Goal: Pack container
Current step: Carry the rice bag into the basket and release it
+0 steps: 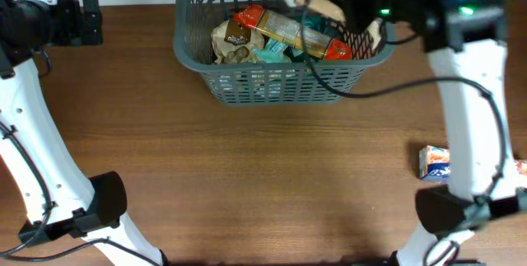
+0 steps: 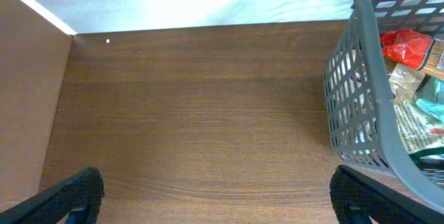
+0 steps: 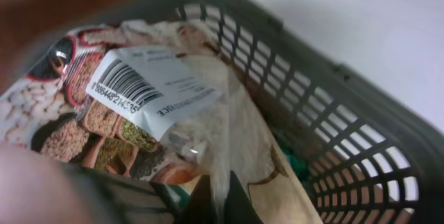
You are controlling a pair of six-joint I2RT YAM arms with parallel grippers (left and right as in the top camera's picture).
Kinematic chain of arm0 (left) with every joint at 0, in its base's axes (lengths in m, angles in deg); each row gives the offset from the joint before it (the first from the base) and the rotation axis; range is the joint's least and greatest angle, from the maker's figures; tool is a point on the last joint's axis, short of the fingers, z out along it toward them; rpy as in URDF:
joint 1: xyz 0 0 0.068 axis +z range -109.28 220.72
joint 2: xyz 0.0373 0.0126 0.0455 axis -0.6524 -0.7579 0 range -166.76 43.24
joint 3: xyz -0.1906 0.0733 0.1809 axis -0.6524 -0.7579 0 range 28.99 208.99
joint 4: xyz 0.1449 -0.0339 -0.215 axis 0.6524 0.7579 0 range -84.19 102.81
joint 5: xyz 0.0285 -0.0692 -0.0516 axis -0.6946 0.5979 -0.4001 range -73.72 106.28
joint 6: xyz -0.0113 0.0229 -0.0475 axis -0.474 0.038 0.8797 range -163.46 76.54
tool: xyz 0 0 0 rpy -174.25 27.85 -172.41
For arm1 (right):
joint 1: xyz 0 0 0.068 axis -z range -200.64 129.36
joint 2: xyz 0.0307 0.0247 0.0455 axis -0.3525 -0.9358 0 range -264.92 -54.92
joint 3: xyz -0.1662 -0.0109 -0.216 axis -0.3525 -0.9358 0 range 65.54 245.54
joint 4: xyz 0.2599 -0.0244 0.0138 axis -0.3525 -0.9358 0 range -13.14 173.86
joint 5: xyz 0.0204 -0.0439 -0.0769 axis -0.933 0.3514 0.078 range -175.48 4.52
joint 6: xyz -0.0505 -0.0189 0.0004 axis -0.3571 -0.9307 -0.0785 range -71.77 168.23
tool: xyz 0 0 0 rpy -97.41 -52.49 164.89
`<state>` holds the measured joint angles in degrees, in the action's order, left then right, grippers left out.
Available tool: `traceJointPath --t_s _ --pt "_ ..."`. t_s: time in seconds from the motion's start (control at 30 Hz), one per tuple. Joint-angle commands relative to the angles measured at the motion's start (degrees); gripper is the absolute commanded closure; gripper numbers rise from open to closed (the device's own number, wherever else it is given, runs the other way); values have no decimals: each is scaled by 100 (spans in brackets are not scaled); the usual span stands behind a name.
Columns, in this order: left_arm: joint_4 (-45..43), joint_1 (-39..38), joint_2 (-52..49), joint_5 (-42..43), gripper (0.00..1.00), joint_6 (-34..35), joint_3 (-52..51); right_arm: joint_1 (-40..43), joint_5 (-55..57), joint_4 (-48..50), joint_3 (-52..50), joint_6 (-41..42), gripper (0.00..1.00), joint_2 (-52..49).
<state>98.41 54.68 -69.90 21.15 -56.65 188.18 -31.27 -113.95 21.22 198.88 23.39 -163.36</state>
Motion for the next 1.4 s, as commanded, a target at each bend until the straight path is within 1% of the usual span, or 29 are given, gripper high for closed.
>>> traceJointPath --t_s 0.0,0.27,0.3,0.33,0.37,0.43,0.5,0.53,0.6,0.63,0.77,0.8,0.9,0.97,1.07,1.13,1.2,1.3,1.37 --pt "7 20 -26 -20 1 74 -20 -72 463 133 114 -385 96 -649" --pt "7 20 -26 -20 1 74 -20 -72 428 304 114 -313 96 -1683" --pt "7 20 -26 -20 1 74 -20 -72 446 304 114 -208 83 -1720" --pt "7 20 -26 -20 1 74 -20 -72 459 308 114 -111 63 -1740" --pt "7 20 -26 -20 1 74 -20 -70 461 306 114 -48 47 -1740" --pt "7 20 -26 -20 1 74 -20 -70 479 304 138 103 46 -1681" --pt "7 20 -26 -20 1 74 -20 -55 516 302 227 337 39 -1502" --pt "7 20 -26 -20 1 74 -20 -50 542 295 282 442 37 -1421" --pt "7 20 -26 -20 1 74 -20 -50 675 208 461 680 37 -1217" --pt "7 20 -26 -20 1 74 -20 -50 898 83 643 876 36 -1003" --pt "7 20 -26 -20 1 74 -20 -48 1768 -245 990 1086 36 -452" --pt "7 20 -26 -20 1 74 -20 -48 2199 -273 1025 1408 36 -229" --pt "7 20 -26 -20 1 74 -20 9 2852 -319 1025 1971 36 227" --pt "7 20 -26 -20 1 74 -20 111 3099 -437 1025 2363 36 498" --pt "7 20 -26 -20 1 74 -20 448 3270 -855 1025 3143 36 833" --pt "7 20 -26 -20 1 74 -20 881 3289 -1231 1023 3753 33 970" --pt "7 20 -26 -20 1 74 -20 1314 3283 -1543 1023 4122 32 984" --pt "7 20 -26 -20 1 74 -20 1985 3244 -2061 866 4754 25 968" --pt "7 20 -26 -20 1 74 -20 2358 3106 -2380 564 5060 24 968"
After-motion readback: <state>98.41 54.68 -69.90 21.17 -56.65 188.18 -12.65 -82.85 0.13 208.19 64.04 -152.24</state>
